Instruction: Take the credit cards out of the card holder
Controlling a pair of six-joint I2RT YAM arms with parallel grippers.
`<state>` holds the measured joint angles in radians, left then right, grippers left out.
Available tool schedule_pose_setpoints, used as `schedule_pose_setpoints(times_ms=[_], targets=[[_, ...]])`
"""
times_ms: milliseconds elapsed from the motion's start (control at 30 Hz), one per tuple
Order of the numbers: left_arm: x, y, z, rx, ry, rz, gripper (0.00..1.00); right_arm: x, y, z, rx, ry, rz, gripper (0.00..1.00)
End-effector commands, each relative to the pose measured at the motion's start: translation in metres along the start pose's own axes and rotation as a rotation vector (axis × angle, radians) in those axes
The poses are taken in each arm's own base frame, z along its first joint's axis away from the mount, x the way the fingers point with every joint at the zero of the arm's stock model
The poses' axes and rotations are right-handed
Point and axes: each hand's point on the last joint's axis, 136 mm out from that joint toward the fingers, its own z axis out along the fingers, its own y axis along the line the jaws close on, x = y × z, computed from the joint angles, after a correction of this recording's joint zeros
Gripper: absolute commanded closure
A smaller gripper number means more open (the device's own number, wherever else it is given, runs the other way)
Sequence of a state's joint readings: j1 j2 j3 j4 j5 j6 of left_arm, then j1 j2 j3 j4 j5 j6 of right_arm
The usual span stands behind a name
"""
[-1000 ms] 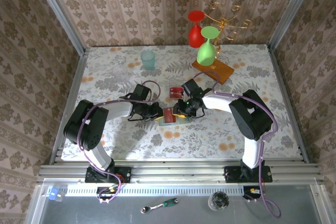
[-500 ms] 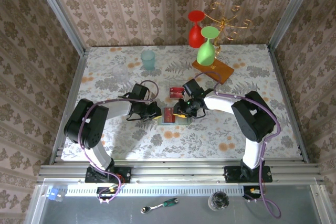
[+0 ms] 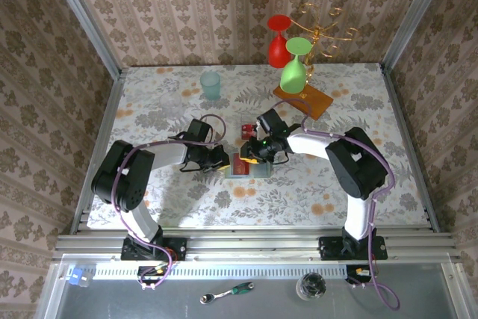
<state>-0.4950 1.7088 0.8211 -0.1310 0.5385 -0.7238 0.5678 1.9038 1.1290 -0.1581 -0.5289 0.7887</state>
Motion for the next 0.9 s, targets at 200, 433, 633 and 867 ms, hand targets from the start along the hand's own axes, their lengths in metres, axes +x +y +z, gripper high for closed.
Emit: schedule_pose_setpoints(times_ms=[200,433,633,867], targets=[[0.006,0.013,0.003,-0.055,0.043,-0.007,0.89,0.008,-0.015,0.011,0.051,0.042,0.028,0.71],[0.004,0.01,0.001,-0.053,0.04,-0.002,0.89,0.001,-0.015,-0.001,0.089,-0.005,-0.004,0.71],[-0.002,0.0,-0.008,-0.043,0.012,0.015,0.89,-0.002,-0.007,-0.011,0.081,-0.029,-0.024,0.71],[-0.008,-0.015,-0.018,-0.019,-0.008,0.034,0.89,-0.003,-0.003,-0.018,0.064,-0.043,-0.028,0.71]])
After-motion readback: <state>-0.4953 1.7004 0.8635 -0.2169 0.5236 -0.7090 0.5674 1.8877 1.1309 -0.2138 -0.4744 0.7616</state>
